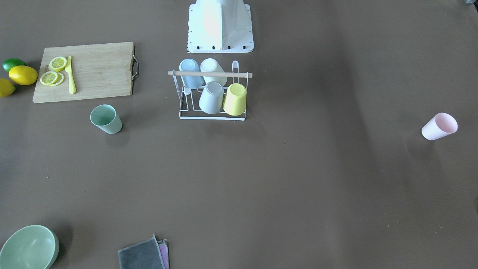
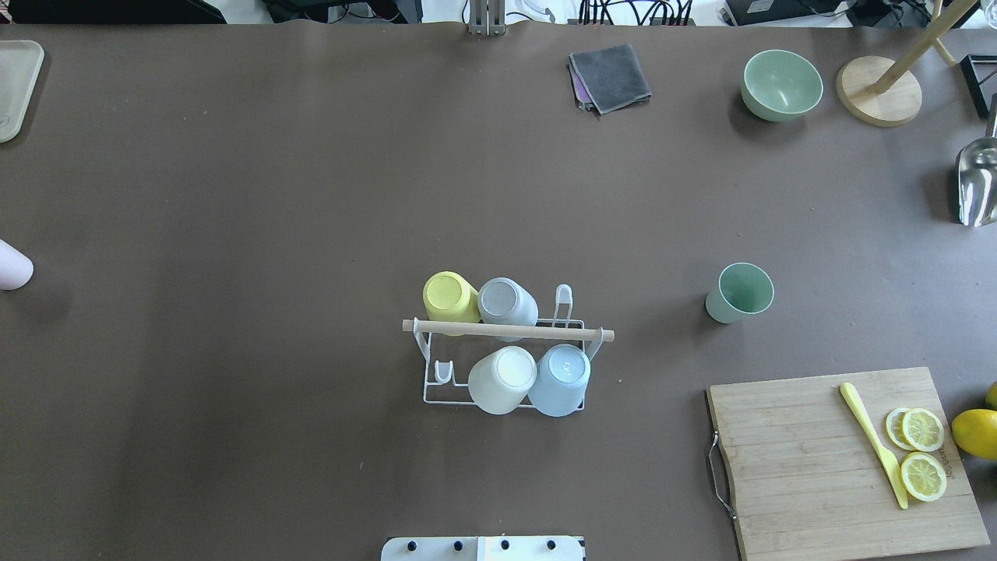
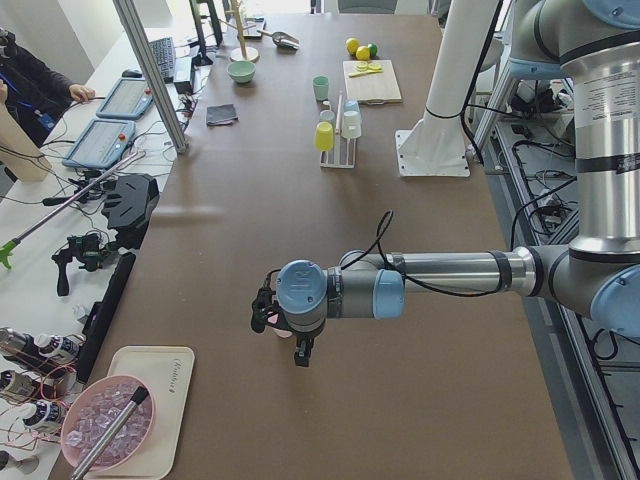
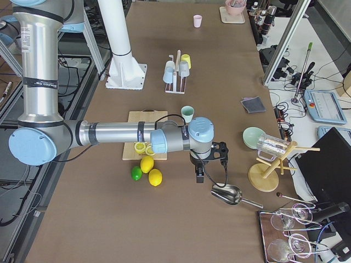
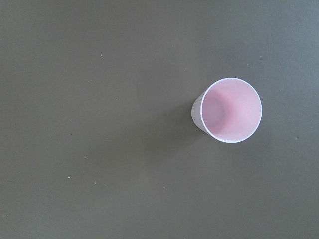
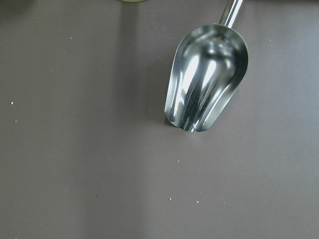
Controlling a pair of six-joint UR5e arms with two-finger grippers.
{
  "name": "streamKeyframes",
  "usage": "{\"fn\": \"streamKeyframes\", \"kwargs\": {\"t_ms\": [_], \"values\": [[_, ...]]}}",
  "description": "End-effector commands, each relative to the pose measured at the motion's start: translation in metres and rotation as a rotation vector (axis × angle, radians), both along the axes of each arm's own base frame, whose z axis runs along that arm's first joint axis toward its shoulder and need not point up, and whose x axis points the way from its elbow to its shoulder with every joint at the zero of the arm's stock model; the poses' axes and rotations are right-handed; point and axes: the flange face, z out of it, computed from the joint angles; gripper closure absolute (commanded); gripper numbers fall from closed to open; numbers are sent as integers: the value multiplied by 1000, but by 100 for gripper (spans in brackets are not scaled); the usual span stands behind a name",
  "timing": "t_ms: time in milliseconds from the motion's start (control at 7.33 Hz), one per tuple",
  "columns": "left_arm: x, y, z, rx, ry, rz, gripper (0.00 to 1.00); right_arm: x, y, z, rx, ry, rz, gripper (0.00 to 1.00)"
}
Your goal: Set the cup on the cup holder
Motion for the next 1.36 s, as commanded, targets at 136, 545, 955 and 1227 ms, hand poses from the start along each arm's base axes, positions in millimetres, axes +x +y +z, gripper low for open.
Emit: {"fn": "streamKeyframes", "kwargs": {"t_ms": [136,545,955,1227], "values": [[2,-1,-6,44,-3,4,2,0,2,2,-5,-3,1,0],[4,-3,-11,57,-5,11,2,0,-1,-2,1,-2,2,0],[4,-7,-17,82,-36,13,2,0,2,1,-8,-7,4,0],[2,-9,-26,106,-42,10,2,0,4,3,-14,-13,4,0]]}}
